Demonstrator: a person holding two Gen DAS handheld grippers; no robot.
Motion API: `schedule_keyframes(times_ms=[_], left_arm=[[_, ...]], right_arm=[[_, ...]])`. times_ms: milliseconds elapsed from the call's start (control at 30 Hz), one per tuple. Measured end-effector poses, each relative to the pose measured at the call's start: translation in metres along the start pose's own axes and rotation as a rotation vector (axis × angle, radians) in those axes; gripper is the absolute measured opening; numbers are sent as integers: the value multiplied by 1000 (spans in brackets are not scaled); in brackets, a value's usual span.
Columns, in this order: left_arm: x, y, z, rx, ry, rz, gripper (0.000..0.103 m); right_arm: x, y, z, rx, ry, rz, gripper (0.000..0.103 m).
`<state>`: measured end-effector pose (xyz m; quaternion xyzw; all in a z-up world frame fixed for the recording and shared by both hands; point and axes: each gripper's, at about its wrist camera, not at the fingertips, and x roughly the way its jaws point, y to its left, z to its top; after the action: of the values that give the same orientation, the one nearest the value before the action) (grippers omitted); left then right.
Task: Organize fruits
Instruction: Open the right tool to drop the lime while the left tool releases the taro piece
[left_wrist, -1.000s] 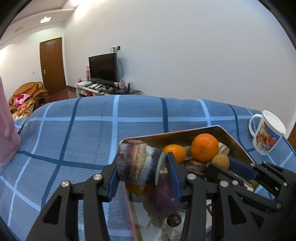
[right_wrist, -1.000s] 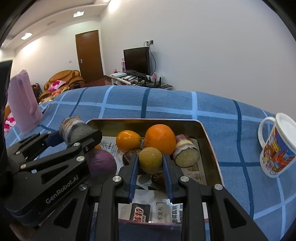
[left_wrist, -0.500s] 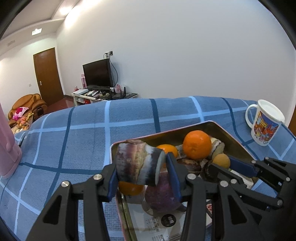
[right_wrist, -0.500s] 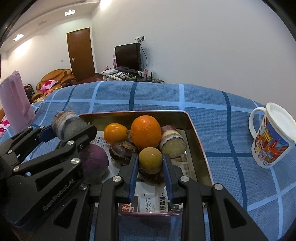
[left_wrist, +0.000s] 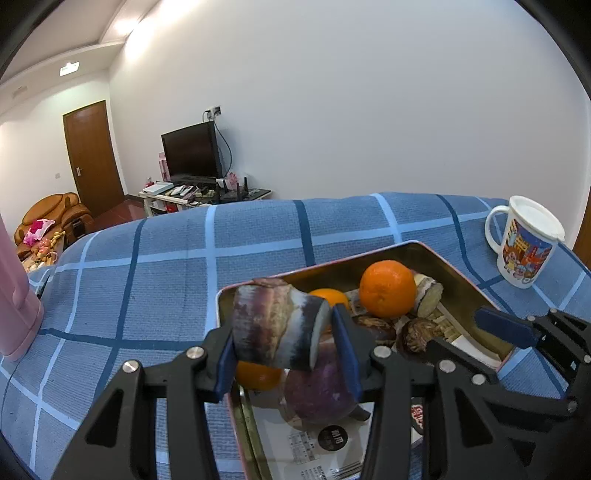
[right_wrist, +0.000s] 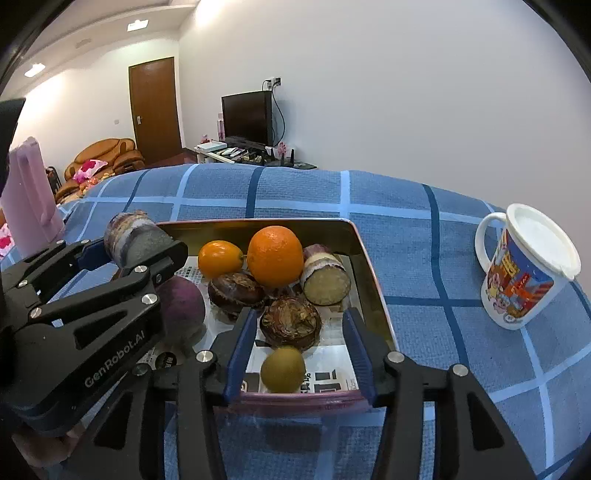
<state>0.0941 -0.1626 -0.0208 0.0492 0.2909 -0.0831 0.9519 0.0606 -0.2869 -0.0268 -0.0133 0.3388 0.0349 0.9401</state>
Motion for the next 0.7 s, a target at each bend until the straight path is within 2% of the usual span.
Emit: schedule_keyframes(times_ms=[167,267,367,467,533,600,667,700], left_arm=[[1,0,0,-5,9,7,50],[1,-4,-1,14,18,11,57],[-2,-9,-2,39,2,17,58],[0,-12,-3,53,25,13,59],[2,-14,-4,63,52,-8,70],[3,-19,-6,74,68,-31,90],[-2,-25,-7,92,51,-29,101],[-7,-29,-8,104,26,-24,103]], right_arm=[[-17,-13,0,54,-73,-2,64],[-24,-25,0,115,-115,-36,70],[-27,-35,0,179,-133,-59,71],[-29,-41,1,210,-152,-82,71],[-32,-45,1,227,-167,-87,71],[-34,-46,0,239,-184,-84,71],[-37,-45,1,239,-195,-89,71],[-38,-44,2,239,-201,-94,73]])
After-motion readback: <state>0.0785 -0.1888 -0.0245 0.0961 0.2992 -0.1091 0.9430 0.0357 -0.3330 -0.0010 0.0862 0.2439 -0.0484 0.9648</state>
